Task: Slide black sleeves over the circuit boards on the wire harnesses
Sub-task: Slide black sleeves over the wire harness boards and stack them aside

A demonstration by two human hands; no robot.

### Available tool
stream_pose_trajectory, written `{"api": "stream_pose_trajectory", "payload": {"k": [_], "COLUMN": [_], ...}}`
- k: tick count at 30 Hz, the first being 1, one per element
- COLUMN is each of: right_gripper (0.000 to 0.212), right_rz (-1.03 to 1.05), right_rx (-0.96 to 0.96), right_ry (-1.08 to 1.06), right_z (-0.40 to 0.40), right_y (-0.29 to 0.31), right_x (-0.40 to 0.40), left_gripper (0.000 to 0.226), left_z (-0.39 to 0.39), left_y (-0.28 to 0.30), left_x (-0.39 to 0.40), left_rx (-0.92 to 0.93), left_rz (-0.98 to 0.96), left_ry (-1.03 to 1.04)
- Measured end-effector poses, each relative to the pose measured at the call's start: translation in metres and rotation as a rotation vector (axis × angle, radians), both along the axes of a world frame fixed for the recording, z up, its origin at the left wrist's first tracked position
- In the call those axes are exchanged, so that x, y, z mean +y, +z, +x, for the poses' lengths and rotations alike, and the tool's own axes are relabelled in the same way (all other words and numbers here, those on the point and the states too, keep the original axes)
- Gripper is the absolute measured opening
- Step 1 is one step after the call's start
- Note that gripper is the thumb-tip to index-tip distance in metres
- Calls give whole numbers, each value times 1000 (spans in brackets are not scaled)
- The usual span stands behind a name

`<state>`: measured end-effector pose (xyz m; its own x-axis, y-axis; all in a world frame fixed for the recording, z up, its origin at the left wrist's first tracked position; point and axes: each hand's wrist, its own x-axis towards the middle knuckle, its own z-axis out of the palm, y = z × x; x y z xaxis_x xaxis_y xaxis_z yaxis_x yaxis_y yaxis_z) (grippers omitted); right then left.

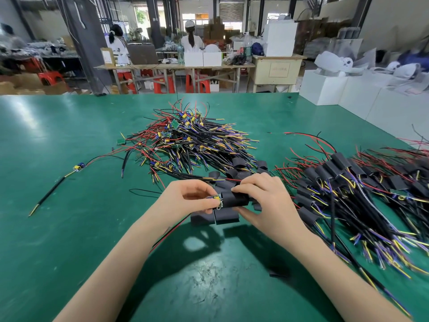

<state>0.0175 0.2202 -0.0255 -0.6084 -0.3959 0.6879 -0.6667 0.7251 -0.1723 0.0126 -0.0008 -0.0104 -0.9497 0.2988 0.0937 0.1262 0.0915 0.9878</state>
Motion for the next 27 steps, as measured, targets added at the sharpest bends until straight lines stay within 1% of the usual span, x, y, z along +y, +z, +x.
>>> {"api": "stream_pose_trajectory", "payload": {"k": [2, 4, 6, 8, 11, 13, 16, 19, 21, 23, 25, 27], "right_gripper": [33, 31, 29, 28, 30, 31, 33, 32, 32, 32, 32, 31], "right_rz": [8, -16, -72, -93, -108, -108, -72, -64, -104, -134, -159, -192], "right_rx": [-30, -109, -204, -236, -218, -177, -108, -113, -129, -133, -158, -195], "right_ry": [26, 68, 104, 112, 104, 112, 135, 124, 120, 116, 120, 129], "right_z": [2, 4, 6, 7, 8, 9, 10, 11, 11, 13, 14, 15], "right_y": [1, 3, 6, 7, 7, 7, 6, 6, 7, 9, 9, 9], "right_x": [0, 1, 3, 3, 0, -2, -7, -7, -5, -5, -7, -8], "left_gripper": [21, 27, 26, 22, 19, 17, 19, 17, 18, 28, 36, 35], "left_z": [0, 1, 2, 3, 4, 4, 2, 1, 1, 0, 1, 1], "left_y": [0, 1, 1, 1, 3, 3, 0, 0, 4, 7, 8, 7], "left_x": [0, -1, -1, 0, -1, -1, -1, -9, -15, -18, -17, -13], "left_rx": [-50, -69, -26, 26, 13, -59, -175, -202, -142, -37, 35, 78], "left_rz": [25, 32, -12, -60, -28, 27, 83, 92, 54, -23, -42, -45], "left_ry": [12, 33, 28, 8, 3, -8, -41, -111, -132, -114, -92, -47]}}
